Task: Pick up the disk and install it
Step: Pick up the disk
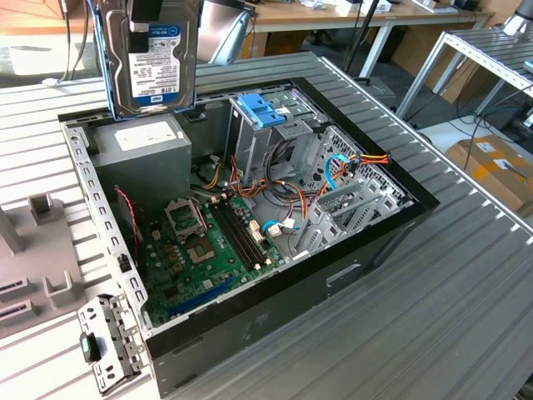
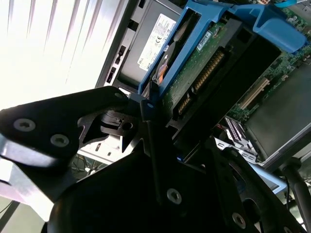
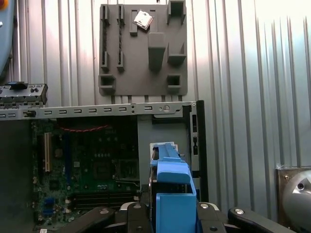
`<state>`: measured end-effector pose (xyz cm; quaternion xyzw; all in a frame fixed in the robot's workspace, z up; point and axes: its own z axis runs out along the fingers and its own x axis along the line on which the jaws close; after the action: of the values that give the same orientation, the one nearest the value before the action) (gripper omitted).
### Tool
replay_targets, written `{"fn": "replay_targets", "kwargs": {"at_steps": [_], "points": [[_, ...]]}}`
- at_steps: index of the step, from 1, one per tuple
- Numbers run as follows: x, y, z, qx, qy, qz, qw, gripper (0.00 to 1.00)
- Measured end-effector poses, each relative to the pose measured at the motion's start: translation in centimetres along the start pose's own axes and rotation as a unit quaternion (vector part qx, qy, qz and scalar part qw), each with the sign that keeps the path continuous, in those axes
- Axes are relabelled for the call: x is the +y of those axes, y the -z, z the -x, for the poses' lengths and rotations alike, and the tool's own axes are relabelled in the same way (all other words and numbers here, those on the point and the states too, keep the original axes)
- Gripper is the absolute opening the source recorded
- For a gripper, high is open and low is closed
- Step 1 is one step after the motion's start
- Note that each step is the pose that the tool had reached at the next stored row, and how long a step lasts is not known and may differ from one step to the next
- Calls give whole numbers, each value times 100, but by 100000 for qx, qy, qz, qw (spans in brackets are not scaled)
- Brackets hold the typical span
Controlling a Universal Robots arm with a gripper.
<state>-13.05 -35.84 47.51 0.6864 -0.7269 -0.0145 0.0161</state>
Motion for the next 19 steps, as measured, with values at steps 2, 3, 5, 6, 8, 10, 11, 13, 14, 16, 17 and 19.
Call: {"fn": "replay_targets", "kwargs": {"at_steps": [2, 3, 5, 6, 8, 10, 11, 13, 14, 16, 17, 19], "points": [[-6, 0, -1, -4, 1, -3, 100000, 36], [-9, 0, -2, 1, 2, -1, 100000, 36], [-20, 0, -5, -2, 2, -2, 100000, 36], [-23, 0, -5, -1, 1, 0, 100000, 36], [-30, 0, -7, -1, -1, -2, 100000, 36], [-36, 0, -8, -2, -2, -2, 100000, 36], [-39, 0, -9, -1, 1, -1, 100000, 36], [-46, 0, -11, 0, 1, 0, 100000, 36], [-49, 0, -11, -3, 0, -1, 100000, 36], [-56, -1, -13, -4, 1, -2, 100000, 36], [-59, -1, -14, -3, 1, -3, 100000, 36], [-66, 0, -15, -1, 0, -2, 100000, 36]]}}
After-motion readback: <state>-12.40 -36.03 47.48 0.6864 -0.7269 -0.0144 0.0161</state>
